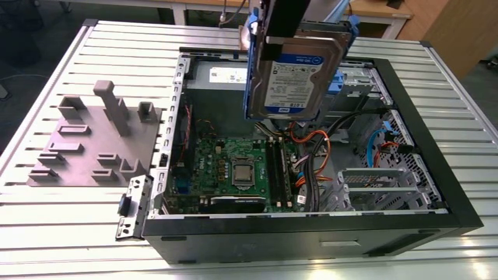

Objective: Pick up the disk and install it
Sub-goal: 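Insert the disk into the insertion slot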

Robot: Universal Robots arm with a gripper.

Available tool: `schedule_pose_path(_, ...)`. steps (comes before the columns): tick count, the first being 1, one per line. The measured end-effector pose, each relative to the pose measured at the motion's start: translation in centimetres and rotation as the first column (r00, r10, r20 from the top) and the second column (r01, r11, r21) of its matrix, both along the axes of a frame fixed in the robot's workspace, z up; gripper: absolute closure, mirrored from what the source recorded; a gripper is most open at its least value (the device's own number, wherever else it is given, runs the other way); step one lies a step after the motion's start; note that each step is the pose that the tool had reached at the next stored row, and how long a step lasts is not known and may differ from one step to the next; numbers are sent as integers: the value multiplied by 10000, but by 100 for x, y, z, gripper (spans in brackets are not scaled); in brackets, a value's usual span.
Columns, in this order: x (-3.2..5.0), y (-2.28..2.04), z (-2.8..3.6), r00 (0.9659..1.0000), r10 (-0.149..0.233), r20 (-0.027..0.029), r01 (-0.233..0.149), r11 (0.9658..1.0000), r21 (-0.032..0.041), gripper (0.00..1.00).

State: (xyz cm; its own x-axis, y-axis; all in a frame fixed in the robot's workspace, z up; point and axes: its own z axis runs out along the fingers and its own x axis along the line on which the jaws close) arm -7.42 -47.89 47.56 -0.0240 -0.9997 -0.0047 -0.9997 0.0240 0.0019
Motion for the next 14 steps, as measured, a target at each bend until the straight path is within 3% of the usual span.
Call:
schedule_pose_path(4,10,-44,-4,10000,-2,0,2,10000,-2,64)
schedule_pose_path(11,11,-235,-10,10000,-1,1,1,10000,0,64)
schedule_pose_path(14,23,-277,-12,10000,-1,0,1,10000,-1,64)
